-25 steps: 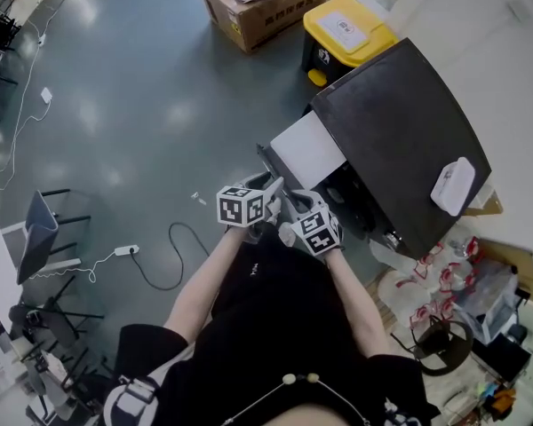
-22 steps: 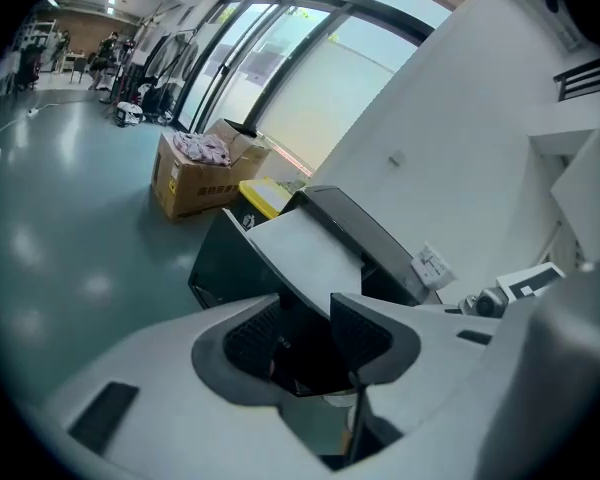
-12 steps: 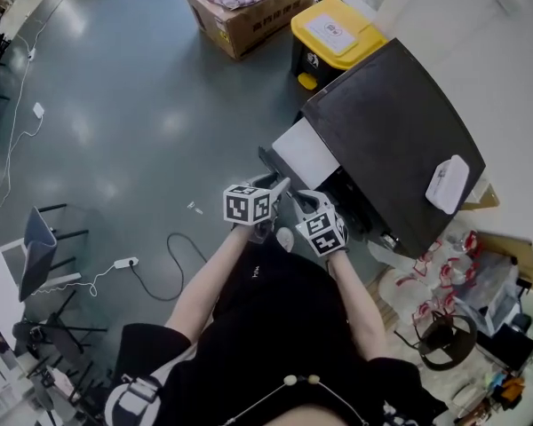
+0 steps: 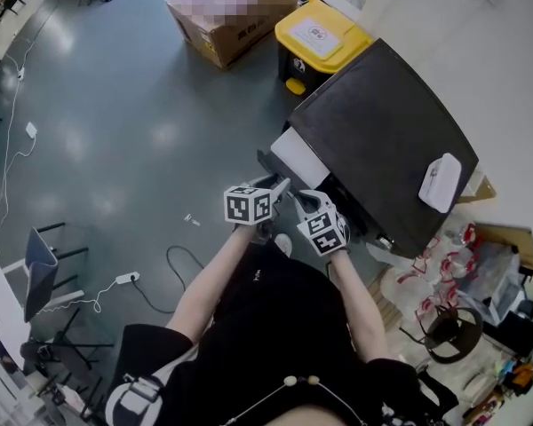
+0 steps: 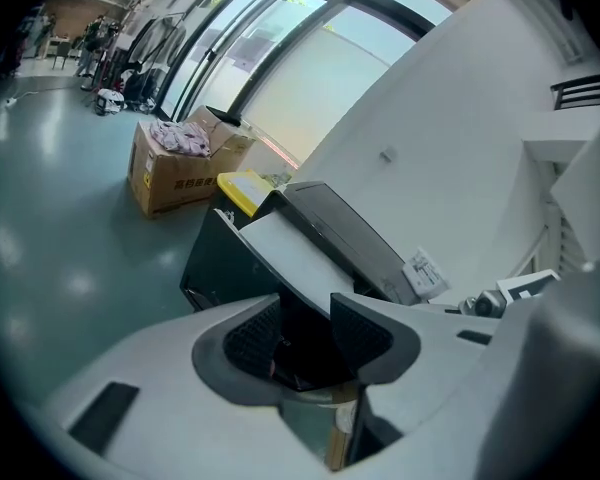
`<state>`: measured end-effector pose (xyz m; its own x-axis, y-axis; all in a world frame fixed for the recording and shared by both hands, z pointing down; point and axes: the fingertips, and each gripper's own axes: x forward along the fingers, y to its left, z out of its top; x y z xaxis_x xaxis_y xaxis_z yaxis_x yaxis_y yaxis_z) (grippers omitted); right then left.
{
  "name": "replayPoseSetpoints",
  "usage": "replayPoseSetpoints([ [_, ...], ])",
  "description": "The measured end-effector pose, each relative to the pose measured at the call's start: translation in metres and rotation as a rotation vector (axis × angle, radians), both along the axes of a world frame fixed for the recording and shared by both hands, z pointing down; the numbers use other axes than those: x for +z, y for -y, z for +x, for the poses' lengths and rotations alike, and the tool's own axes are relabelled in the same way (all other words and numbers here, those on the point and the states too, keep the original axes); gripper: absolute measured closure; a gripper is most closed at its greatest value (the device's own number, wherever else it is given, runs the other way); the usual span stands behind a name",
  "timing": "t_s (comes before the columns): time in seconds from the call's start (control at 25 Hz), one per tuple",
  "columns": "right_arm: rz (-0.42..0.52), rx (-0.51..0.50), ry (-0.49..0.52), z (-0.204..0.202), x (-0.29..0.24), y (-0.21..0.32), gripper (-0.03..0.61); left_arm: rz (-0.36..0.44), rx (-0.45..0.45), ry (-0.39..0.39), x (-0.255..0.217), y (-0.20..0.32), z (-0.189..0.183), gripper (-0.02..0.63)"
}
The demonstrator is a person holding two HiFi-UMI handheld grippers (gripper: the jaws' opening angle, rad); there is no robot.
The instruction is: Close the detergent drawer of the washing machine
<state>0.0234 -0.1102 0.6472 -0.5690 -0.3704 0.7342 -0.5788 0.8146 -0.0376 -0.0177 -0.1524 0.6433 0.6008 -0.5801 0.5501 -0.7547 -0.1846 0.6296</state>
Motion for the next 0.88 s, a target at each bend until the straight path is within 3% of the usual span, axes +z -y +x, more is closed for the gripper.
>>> replayPoseSetpoints([
  [0.88,0.007,0.098,-0.033,0.021,-0.002,0.033,0.535,-0.02,0.076,-0.023,-0.001,0.033,0.02,0.456],
])
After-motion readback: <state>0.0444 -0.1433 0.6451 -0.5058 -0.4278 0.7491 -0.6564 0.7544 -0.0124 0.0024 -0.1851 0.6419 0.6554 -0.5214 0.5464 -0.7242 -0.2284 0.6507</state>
